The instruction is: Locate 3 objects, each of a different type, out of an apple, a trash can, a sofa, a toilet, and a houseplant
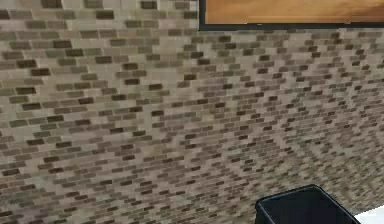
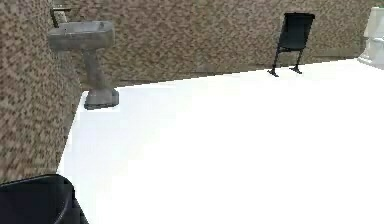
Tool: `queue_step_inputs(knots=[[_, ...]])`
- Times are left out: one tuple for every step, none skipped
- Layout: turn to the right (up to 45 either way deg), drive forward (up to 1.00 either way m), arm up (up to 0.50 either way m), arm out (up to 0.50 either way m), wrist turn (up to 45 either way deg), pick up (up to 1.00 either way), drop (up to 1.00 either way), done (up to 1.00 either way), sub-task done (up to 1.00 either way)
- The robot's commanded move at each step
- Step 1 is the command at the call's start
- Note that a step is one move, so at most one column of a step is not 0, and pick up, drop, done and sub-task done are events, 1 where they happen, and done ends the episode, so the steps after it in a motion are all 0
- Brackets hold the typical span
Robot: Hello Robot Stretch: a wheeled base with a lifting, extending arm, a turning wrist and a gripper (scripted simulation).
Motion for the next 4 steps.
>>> queue_step_inputs(knots=[[36.0, 0.00, 0.00, 0.00, 0.0, 0.00, 0.00, 0.00, 0.00], [0.0, 0.00, 0.00, 0.00, 0.0, 0.00, 0.00, 0.00, 1.00], [45.0, 0.00, 0.00, 0.00, 0.0, 0.00, 0.00, 0.00, 0.00], [45.0, 0.00, 0.00, 0.00, 0.0, 0.00, 0.00, 0.00, 0.00]])
